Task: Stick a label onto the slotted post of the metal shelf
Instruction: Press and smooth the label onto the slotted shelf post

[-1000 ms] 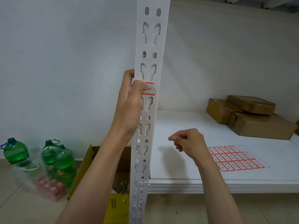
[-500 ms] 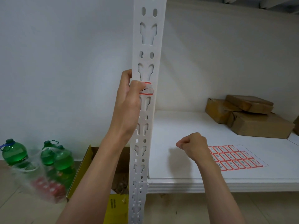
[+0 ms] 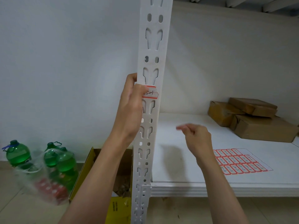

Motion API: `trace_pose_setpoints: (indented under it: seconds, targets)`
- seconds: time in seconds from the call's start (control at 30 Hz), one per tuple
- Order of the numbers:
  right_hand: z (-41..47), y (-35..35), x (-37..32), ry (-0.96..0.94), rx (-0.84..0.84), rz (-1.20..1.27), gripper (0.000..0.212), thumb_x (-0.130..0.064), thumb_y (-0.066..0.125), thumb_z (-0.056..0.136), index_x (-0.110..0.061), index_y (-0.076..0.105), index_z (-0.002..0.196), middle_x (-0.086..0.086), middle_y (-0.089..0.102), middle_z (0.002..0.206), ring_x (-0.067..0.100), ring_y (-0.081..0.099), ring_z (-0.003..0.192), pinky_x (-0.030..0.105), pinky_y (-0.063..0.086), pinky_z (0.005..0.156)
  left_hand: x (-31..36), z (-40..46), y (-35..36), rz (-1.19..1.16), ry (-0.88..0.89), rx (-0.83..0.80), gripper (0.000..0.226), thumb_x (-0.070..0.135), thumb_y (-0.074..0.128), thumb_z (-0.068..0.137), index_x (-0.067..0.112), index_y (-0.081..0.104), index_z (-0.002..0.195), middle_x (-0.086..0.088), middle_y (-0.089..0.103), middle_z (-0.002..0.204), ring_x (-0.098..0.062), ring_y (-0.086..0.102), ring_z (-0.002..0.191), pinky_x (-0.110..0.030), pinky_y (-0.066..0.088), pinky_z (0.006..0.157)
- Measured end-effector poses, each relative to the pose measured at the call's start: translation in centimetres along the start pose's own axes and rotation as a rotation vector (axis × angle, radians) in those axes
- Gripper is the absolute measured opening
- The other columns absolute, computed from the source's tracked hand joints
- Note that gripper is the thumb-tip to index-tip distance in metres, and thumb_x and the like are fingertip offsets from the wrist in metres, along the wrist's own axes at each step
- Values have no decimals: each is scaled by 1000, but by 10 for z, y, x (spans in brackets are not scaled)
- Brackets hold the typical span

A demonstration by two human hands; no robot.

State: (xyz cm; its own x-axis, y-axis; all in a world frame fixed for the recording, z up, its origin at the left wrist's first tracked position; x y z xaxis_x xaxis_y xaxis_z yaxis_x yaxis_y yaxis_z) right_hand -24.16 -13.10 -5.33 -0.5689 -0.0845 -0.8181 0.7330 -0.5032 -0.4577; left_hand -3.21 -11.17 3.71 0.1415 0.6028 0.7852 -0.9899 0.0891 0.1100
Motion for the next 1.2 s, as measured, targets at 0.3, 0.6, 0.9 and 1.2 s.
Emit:
trace_pose_setpoints:
  seconds: [0.3, 0.6, 0.9, 1.2]
  targets:
    - [-41, 24, -128, -203, -304, 854, 31, -20, 38, 108, -23, 66, 119, -4, 75, 106, 6, 70, 95, 22, 56, 81, 25, 1, -8, 514, 144, 117, 33, 40, 62, 92, 24, 56, 121, 14, 65, 107, -5, 66, 87, -8, 53, 67]
    - [-43, 37, -125, -126, -288, 930, 31, -30, 41, 107, -24, 66, 123, -2, 73, 117, 9, 69, 107, 37, 53, 101, 30, 2, -9, 597, 172, 164, 36, 45, 65, 87, 23, 57, 115, 13, 64, 103, -2, 64, 80, -2, 49, 62]
    - [-43, 37, -127, -156, -306, 921, 31, -23, 38, 106, -26, 65, 120, -7, 74, 112, 6, 70, 103, 33, 55, 97, 26, 2, -7, 544, 148, 68, 19, 35, 58, 91, 27, 47, 104, 22, 58, 92, 4, 64, 83, -9, 53, 61]
    - [-44, 40, -126, -161, -312, 922, 33, -30, 36, 107, -21, 63, 124, 1, 72, 117, 13, 69, 108, 33, 54, 93, 27, 3, -4, 527, 119, 108, 14, 41, 54, 90, 29, 45, 91, 13, 60, 84, -9, 61, 69, -11, 48, 53]
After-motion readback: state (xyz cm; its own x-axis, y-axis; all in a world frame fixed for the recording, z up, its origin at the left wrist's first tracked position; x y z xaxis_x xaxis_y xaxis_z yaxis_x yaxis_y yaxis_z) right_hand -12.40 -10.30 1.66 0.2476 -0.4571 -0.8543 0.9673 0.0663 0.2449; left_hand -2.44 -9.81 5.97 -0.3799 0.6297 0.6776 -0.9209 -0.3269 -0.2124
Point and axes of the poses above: each hand's wrist, its own z-axis towards the middle knuckle, its own y-axis out of the palm, x = y × z, the point moved 7 cm from there along z, towards the middle knuckle
